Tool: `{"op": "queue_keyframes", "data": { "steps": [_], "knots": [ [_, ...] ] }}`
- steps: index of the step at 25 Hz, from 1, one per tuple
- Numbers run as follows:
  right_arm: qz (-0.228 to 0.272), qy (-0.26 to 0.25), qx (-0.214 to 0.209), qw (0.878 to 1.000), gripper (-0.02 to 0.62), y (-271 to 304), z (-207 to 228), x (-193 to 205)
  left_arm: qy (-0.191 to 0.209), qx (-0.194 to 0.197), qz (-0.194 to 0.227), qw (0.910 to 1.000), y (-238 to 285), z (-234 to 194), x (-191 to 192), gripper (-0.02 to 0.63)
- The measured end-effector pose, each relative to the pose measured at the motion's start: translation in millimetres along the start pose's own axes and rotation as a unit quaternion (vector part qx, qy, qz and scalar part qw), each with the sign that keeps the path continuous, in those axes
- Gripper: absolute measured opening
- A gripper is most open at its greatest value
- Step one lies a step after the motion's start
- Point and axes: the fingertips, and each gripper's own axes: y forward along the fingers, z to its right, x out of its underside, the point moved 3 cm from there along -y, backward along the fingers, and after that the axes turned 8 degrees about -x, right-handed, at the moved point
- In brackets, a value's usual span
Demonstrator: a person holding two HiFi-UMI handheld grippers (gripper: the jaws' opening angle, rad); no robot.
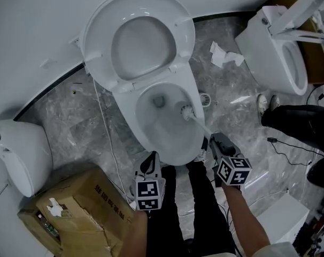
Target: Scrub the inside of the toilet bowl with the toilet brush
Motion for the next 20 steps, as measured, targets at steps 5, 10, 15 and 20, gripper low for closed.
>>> {"op": "queue_keyframes", "data": {
  "steps": [5, 10, 15, 20],
  "knots": [
    [-0.011, -0.015, -0.002, 1.0, 0.187, -10.8, 7.2, 10.8, -0.001, -0.022, 0.022, 0.9995, -5.0, 8.3, -0.1, 0.029],
    [-0.027, -0.031, 0.004, 0.999, 0.184, -15.0, 10.0, 20.1, -0.016, -0.055, 0.034, 0.9978, -8.1, 7.1, 6.7, 0.029],
    [-0.048, -0.051, -0.01, 0.997, 0.178, -23.1, 18.9, 21.4, -0.065, -0.084, 0.035, 0.9937, -18.8, 17.5, 15.7, 0.029],
    [-0.062, -0.084, -0.028, 0.994, 0.176, -26.2, 21.9, 21.5, -0.083, -0.101, 0.042, 0.9906, -19.0, 34.8, 18.9, 0.029]
  ]
}}
